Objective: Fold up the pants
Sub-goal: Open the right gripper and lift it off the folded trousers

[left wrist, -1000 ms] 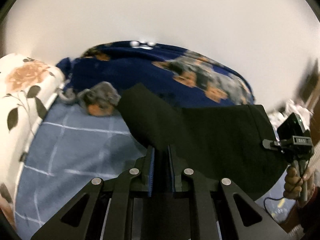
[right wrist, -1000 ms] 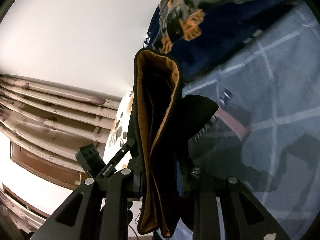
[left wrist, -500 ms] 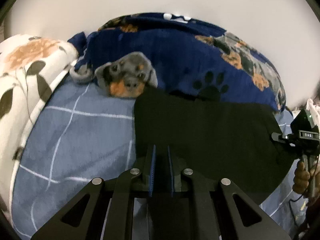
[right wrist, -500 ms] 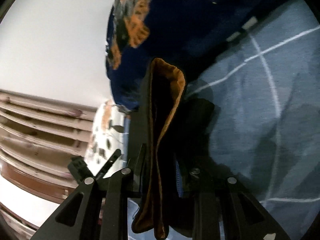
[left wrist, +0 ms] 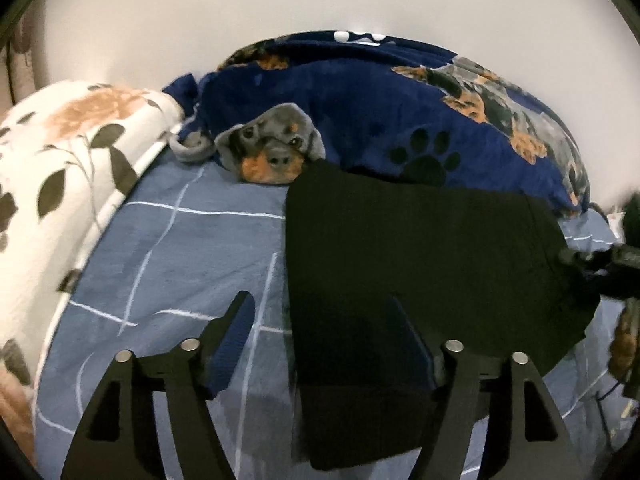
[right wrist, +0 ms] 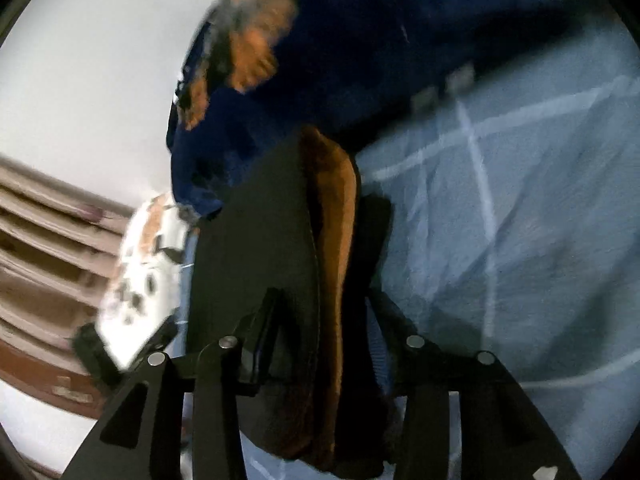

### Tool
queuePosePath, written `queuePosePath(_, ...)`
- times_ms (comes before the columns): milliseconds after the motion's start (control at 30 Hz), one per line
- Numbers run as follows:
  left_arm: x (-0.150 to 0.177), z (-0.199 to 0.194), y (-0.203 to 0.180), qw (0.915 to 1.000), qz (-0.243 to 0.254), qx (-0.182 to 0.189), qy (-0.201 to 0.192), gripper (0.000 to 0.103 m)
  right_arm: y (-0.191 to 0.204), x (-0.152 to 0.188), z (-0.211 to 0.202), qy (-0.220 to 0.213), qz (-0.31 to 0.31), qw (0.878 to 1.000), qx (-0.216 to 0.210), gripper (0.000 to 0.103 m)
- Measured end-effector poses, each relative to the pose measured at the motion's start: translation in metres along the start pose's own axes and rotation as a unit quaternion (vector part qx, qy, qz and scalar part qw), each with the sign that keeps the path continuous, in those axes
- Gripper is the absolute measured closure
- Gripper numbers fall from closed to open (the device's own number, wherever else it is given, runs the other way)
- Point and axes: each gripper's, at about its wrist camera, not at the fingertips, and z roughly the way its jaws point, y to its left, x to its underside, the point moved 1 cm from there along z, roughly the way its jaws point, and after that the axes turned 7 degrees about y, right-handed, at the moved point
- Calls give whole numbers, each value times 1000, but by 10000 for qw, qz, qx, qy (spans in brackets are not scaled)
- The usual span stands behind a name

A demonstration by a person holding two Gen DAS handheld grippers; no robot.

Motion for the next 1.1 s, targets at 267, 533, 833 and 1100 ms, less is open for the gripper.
queuePosePath(267,12,-21,-13,9990,-28,-328,-313,21,67,56,-41,-644,-1008,9898,776,46)
queuePosePath(533,22,-49,-25,9964,-58,-578,-619,16,82,103,-34,-480,-992,9897,909,41)
queuePosePath(833,30,-86,-33,9935,-51,-694,-906,3,99,121,-52,-714,-1107,9852,1099,29)
queuePosePath(1100,41,-97,-38,9933,-74,-639,-958,3,104,132,-62,-834,-1004,9840,1213,22)
